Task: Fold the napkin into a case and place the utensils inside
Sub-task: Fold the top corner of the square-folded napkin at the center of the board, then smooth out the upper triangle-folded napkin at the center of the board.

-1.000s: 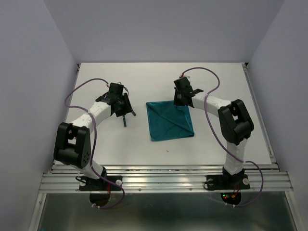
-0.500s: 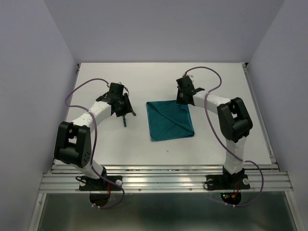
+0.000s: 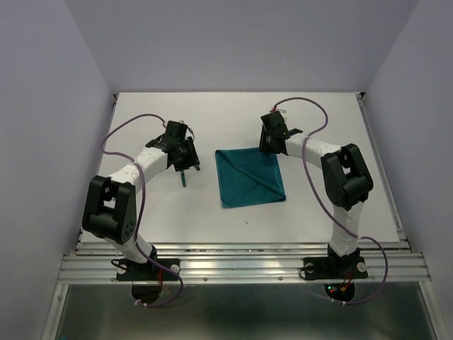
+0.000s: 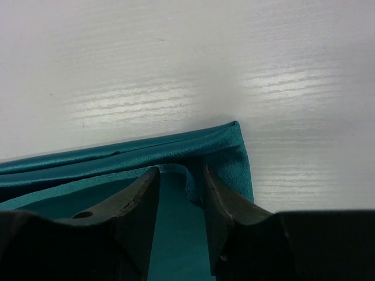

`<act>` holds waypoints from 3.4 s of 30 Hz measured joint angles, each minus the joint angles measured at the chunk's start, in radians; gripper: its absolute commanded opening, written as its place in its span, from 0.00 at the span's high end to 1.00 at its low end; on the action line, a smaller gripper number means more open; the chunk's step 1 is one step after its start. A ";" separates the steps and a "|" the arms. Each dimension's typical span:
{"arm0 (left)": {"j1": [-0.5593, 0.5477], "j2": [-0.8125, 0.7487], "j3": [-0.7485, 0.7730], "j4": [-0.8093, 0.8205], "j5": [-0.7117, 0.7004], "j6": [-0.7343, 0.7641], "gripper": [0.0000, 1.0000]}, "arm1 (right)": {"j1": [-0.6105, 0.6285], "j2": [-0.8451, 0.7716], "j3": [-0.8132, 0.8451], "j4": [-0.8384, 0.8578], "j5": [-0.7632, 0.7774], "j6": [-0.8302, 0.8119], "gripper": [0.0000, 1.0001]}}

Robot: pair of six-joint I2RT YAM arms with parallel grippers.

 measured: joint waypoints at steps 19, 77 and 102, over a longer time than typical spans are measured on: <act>-0.196 0.263 0.346 -0.013 0.047 0.000 0.55 | -0.019 -0.279 -0.232 0.013 -0.002 0.008 0.62; -0.171 0.552 0.593 -0.047 0.090 0.034 0.56 | -0.089 0.000 -0.019 0.006 -0.145 -0.088 0.99; -0.171 0.532 0.575 -0.054 0.086 0.048 0.56 | -0.089 0.019 0.045 0.014 -0.099 -0.082 0.99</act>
